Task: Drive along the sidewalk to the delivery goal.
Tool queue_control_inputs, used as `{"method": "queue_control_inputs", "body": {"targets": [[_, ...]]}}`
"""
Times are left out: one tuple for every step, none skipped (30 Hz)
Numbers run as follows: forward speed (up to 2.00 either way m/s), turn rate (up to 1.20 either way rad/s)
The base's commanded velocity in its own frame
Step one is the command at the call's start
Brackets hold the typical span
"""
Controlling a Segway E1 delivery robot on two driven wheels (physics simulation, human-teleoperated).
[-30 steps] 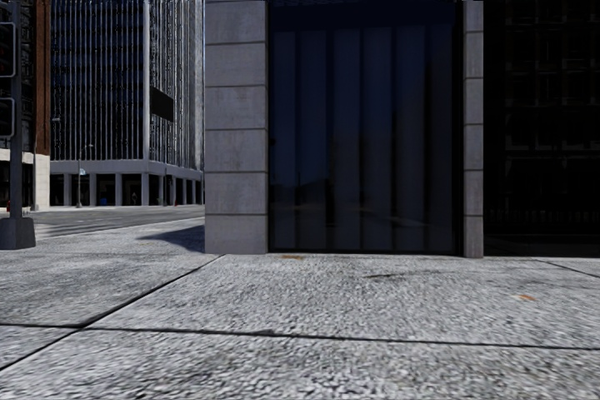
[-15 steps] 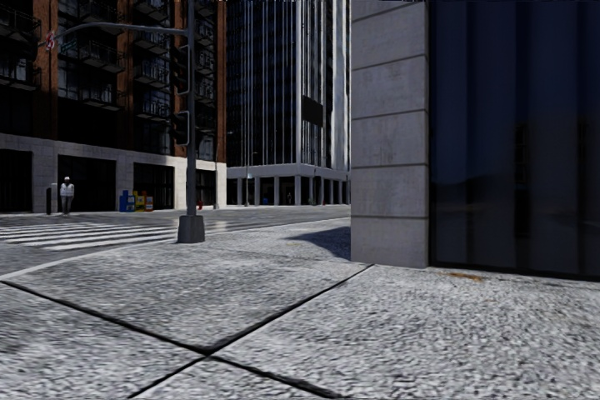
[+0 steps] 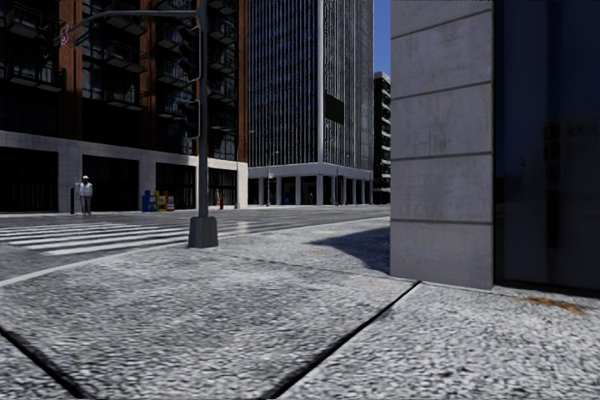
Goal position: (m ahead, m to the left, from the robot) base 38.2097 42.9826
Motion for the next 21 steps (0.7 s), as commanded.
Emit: {"method": "queue_control_inputs", "body": {"targets": [[1.5,0.0],[1.5,0.0],[1.5,0.0],[1.5,0.0],[1.5,0.0],[1.5,0.0],[1.5,0.0],[1.5,0.0],[1.5,0.0],[1.5,0.0],[1.5,0.0],[1.5,0.0],[1.5,0.0],[1.5,0.0],[1.5,0.0],[1.5,0.0],[1.5,0.0],[1.5,0.0],[1.5,0.0],[1.5,0.0],[1.5,0.0]]}}
